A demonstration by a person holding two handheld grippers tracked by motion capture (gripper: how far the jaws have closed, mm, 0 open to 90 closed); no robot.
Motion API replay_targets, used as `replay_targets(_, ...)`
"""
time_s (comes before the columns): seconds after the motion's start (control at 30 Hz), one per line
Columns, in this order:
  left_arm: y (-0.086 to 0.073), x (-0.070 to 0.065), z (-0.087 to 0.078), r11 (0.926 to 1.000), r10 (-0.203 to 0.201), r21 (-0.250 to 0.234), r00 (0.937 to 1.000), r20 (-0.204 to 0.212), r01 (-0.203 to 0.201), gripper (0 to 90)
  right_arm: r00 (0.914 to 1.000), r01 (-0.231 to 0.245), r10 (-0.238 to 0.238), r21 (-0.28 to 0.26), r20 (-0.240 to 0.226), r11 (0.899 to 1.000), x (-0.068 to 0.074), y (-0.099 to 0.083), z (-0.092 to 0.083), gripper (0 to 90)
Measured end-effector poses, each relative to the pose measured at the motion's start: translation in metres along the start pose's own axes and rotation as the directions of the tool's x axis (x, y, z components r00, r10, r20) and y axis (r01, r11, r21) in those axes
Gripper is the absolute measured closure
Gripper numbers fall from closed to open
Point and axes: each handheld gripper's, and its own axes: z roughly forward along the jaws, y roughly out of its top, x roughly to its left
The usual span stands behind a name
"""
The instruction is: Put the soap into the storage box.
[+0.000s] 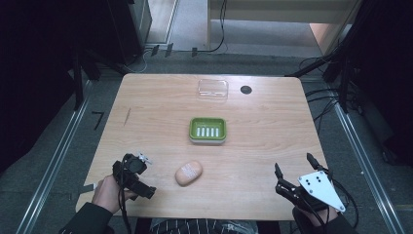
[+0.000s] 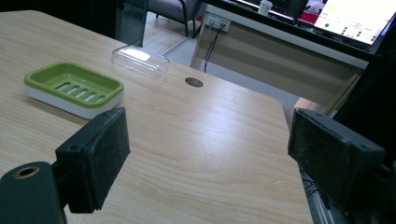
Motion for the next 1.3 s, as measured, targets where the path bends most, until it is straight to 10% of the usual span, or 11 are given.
replay_targets(1.3,0.070,-0.040,0.016,0.9877,0.156,-0.021,0.9860,0.060,-0.155,0.0,1.0000,-0.001,0.001,0.006,0.004,1.000,0.000,-0.001,-0.003,13.5)
